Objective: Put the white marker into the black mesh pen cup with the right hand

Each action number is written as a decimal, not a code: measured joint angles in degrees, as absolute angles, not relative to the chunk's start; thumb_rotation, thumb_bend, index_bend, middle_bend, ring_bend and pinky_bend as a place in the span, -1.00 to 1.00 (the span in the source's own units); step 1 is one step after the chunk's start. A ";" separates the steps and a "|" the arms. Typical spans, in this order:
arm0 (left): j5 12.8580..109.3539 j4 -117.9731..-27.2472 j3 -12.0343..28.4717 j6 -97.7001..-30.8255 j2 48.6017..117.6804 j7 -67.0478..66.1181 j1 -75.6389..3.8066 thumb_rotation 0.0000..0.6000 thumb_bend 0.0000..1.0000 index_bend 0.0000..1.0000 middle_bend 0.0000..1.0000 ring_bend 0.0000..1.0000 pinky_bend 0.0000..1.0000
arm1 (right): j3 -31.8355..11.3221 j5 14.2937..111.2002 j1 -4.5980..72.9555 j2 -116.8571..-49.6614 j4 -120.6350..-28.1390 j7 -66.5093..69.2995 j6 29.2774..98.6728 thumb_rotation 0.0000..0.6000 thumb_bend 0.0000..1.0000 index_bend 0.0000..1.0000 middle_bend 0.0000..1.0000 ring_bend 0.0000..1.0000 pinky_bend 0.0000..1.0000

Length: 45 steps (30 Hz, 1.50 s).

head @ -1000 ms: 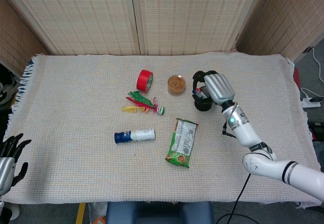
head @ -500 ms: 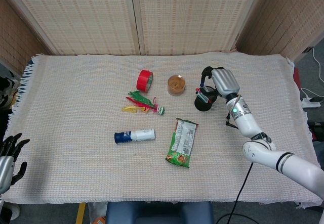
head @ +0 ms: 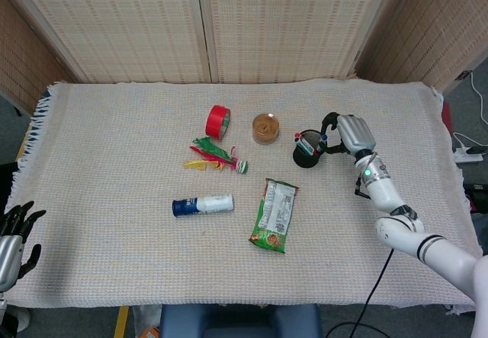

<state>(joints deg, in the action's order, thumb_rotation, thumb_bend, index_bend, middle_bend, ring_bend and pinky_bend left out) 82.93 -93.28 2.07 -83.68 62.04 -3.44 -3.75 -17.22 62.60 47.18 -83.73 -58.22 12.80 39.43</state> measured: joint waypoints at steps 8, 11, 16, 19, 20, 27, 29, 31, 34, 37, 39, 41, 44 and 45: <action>82.77 -93.22 2.07 -83.55 62.20 -3.86 -3.83 1.00 -0.16 -0.61 -0.94 -1.00 -0.79 | -15.89 65.91 47.28 -86.81 -52.76 16.87 37.94 1.00 -0.20 0.17 -0.39 -0.25 -0.45; 82.63 -93.20 2.07 -83.42 62.22 -3.86 -3.86 1.00 -0.16 -0.61 -0.94 -1.00 -0.79 | -15.77 66.78 47.61 -87.54 -51.91 17.63 37.80 1.00 -0.20 0.05 -0.39 -0.27 -0.47; 82.58 -93.14 2.07 -83.30 62.19 -3.70 -3.91 1.00 -0.17 -0.61 -0.94 -1.00 -0.79 | -15.81 67.90 47.66 -87.69 -52.09 18.31 39.01 1.00 -0.22 -0.19 -0.39 -0.35 -0.54; 82.61 -93.18 2.06 -83.31 62.14 -3.52 -3.90 1.00 -0.17 -0.61 -0.94 -1.00 -0.79 | -15.96 68.65 47.47 -87.41 -52.93 18.89 40.30 1.00 -0.34 -0.19 -0.39 -0.35 -0.54; 82.67 -93.18 2.06 -83.37 62.13 -3.54 -3.89 1.00 -0.17 -0.61 -0.94 -1.00 -0.79 | -16.06 68.82 47.36 -87.34 -53.09 18.97 40.92 1.00 -0.35 -0.19 -0.39 -0.36 -0.54; 82.72 -93.14 1.99 -83.22 62.27 -3.79 -3.99 1.00 -0.17 -0.61 -0.94 -1.00 -0.79 | -16.33 69.92 46.69 -86.45 -55.36 18.73 43.92 1.00 -0.35 -0.29 -0.40 -0.43 -0.62; 82.79 -93.08 1.99 -83.22 62.32 -3.78 -4.02 1.00 -0.16 -0.61 -0.94 -1.00 -0.79 | -16.23 71.14 46.29 -85.68 -57.36 18.49 45.97 1.00 -0.35 -0.33 -0.42 -0.46 -0.65; 82.91 -93.07 1.93 -83.21 62.34 -3.80 -4.04 1.00 -0.17 -0.61 -0.94 -1.00 -0.79 | -15.99 72.66 45.62 -84.64 -60.02 17.88 48.74 1.00 -0.35 -0.34 -0.42 -0.47 -0.67; 83.40 -93.02 1.81 -83.26 62.40 -3.74 -4.10 1.00 -0.17 -0.61 -0.94 -1.00 -0.79 | -14.98 76.07 43.42 -81.93 -66.72 14.79 55.53 1.00 -0.35 -0.33 -0.42 -0.50 -0.70; 83.47 -92.80 1.67 -82.85 62.50 -3.43 -4.25 1.00 -0.17 -0.61 -0.94 -1.00 -0.79 | -13.18 79.59 39.52 -78.23 -75.65 8.03 64.05 1.00 -0.35 -0.32 -0.42 -0.50 -0.71; 83.51 -92.68 1.61 -82.60 62.57 -3.17 -4.39 1.00 -0.17 -0.61 -0.94 -1.00 -0.79 | -11.36 81.92 35.51 -75.41 -82.39 2.13 70.74 1.00 -0.35 -0.31 -0.42 -0.50 -0.71; 83.81 -92.56 1.56 -82.60 62.66 -3.07 -4.47 1.00 -0.17 -0.61 -0.94 -1.00 -0.79 | -8.98 83.98 30.44 -72.86 -88.06 -2.82 77.37 1.00 -0.35 -0.29 -0.42 -0.50 -0.71; 84.27 -92.52 1.47 -82.80 62.82 -3.10 -4.51 1.00 -0.17 -0.61 -0.94 -1.00 -0.79 | -5.21 86.02 22.58 -70.67 -91.68 -5.70 85.35 1.00 -0.35 -0.28 -0.42 -0.50 -0.71; 84.40 -92.51 1.44 -82.91 62.86 -3.15 -4.51 1.00 -0.17 -0.61 -0.94 -1.00 -0.79 | -4.09 86.40 20.35 -70.42 -91.76 -5.73 87.13 1.00 -0.35 -0.28 -0.42 -0.50 -0.71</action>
<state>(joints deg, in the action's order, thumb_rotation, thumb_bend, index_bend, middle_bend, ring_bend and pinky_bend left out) 84.40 -92.51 1.44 -82.91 62.86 -3.15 -4.51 -4.09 86.40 20.35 -70.42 -91.76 -5.73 87.13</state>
